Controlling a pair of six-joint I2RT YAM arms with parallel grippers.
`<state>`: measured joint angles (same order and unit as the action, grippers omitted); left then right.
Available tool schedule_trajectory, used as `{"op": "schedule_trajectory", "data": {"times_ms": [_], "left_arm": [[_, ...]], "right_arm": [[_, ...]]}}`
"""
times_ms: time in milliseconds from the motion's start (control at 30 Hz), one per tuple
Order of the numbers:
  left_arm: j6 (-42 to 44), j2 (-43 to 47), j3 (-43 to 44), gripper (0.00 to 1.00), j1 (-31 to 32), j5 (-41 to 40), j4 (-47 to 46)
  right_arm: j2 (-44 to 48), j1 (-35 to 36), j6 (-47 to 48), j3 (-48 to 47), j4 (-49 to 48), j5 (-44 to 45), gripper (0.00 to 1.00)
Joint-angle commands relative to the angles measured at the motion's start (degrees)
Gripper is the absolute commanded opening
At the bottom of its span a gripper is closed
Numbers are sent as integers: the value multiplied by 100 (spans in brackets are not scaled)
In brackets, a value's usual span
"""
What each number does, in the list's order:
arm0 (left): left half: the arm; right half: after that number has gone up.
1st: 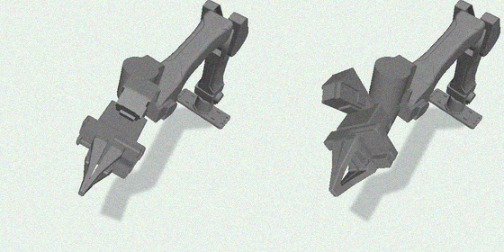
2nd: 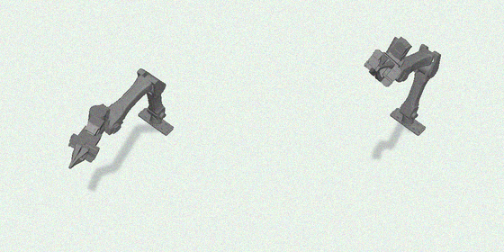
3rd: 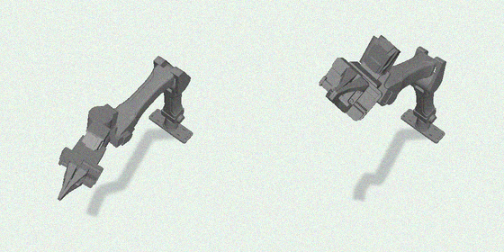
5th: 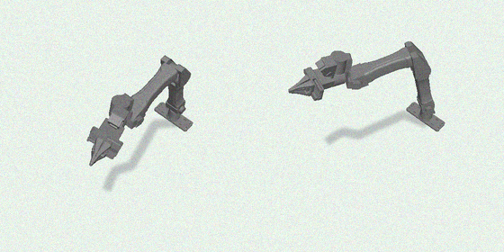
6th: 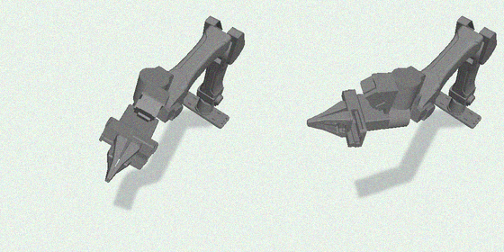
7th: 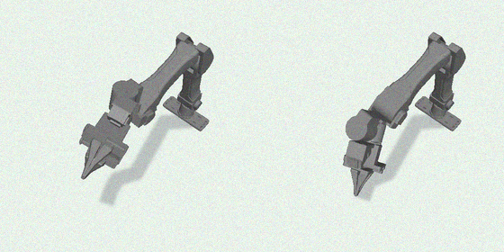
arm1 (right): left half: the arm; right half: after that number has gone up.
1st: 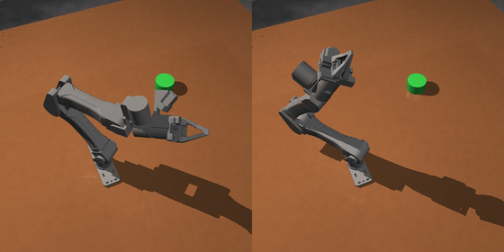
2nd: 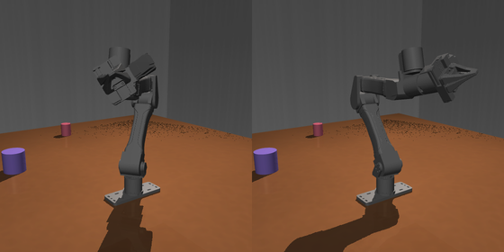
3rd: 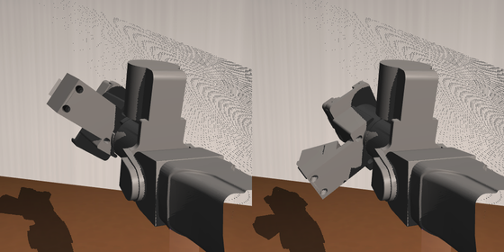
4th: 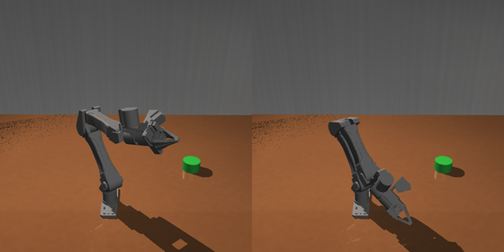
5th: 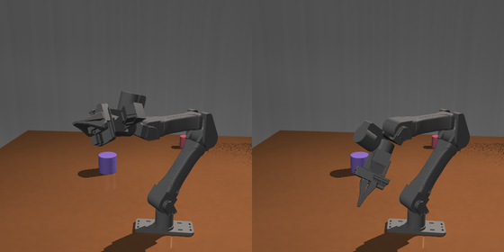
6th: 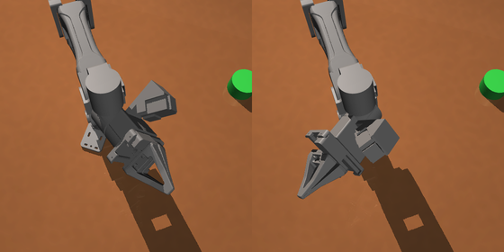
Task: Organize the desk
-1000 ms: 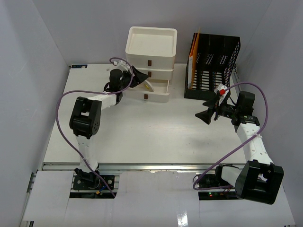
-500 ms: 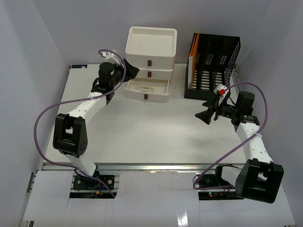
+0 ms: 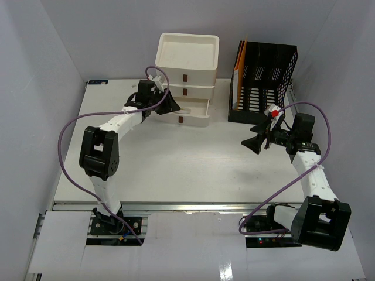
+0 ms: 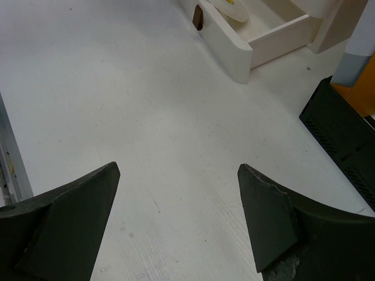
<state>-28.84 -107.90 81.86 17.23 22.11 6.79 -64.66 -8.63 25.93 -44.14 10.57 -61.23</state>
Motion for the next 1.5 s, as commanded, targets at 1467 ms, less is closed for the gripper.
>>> {"op": "schedule_trajectory", "data": {"times_ms": [1467], "left_arm": [[810, -1064, 1659, 52, 286, -347, 982]], "right_arm": [[-29, -34, 97, -77, 90, -51, 88]]}}
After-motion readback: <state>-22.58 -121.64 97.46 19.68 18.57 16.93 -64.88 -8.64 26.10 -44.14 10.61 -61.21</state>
